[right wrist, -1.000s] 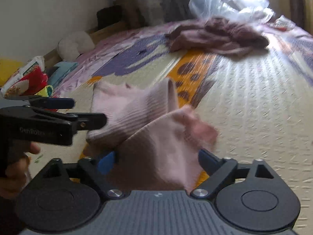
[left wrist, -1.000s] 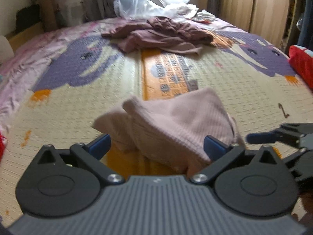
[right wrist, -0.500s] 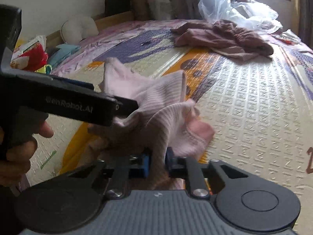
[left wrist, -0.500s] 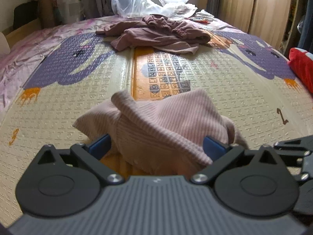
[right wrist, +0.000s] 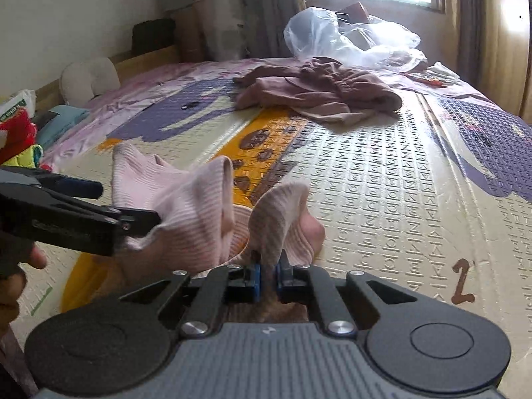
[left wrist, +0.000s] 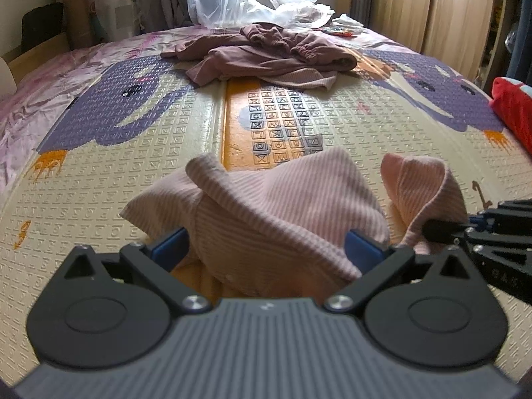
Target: Fold clothes
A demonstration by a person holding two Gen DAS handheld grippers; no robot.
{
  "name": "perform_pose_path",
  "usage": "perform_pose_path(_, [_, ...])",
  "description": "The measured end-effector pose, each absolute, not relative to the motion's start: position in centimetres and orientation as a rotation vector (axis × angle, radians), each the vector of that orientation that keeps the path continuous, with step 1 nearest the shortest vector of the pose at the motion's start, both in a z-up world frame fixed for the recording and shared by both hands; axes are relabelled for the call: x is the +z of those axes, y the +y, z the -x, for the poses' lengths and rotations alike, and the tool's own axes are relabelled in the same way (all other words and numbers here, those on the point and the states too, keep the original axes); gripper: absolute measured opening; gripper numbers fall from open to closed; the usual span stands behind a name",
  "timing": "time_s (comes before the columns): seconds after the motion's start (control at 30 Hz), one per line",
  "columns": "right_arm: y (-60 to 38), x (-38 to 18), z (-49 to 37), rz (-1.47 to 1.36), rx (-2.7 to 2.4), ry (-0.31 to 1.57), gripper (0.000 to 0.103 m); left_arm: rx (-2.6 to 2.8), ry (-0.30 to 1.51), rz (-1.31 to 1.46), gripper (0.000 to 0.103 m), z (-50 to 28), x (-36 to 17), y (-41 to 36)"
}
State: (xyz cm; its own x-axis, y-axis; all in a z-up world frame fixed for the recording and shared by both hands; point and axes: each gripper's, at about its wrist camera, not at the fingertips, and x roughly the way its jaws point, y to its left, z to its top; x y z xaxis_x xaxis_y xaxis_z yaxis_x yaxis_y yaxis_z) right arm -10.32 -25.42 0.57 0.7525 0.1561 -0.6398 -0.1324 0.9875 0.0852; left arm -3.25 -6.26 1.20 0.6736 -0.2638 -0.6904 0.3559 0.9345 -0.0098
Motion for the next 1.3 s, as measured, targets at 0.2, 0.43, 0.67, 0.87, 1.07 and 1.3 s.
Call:
perform_pose_path(0.2, [-25.4, 0.5, 10.4, -0.042, 0.146, 0.701, 0.02, -0.353, 0.754, -0.138, 0.103, 3.5, 1.2, -6.0])
perform_pose_path(0.43, [-24.3, 1.4, 11.0, -0.025, 0.197, 0.668, 0.043, -0.352, 0.751, -0.145, 0.103, 3.6, 1.3, -5.9])
perform_pose_path(0.67, [-23.5, 2.8, 12.2, 0.012, 0.263, 0.583, 0.067, -0.347, 0.743, -0.149, 0.103, 3.7, 1.5, -6.0])
perform_pose_path(0.87, [-22.4, 3.0, 12.9, 0.067, 0.325, 0.585, 0.077, -0.311, 0.697, -0.139, 0.103, 3.9, 2.8, -4.7])
perform_pose_path(1.07, [-21.6, 2.0, 12.2, 0.105, 0.316, 0.65, 0.078, -0.259, 0.704, -0.118, 0.103, 3.3, 3.0, -3.0])
perform_pose_path(1.3, [-22.3, 0.8, 10.9, 0.066, 0.185, 0.701, 0.09, -0.229, 0.711, -0.148, 0.103, 3.3, 2.9, -2.6])
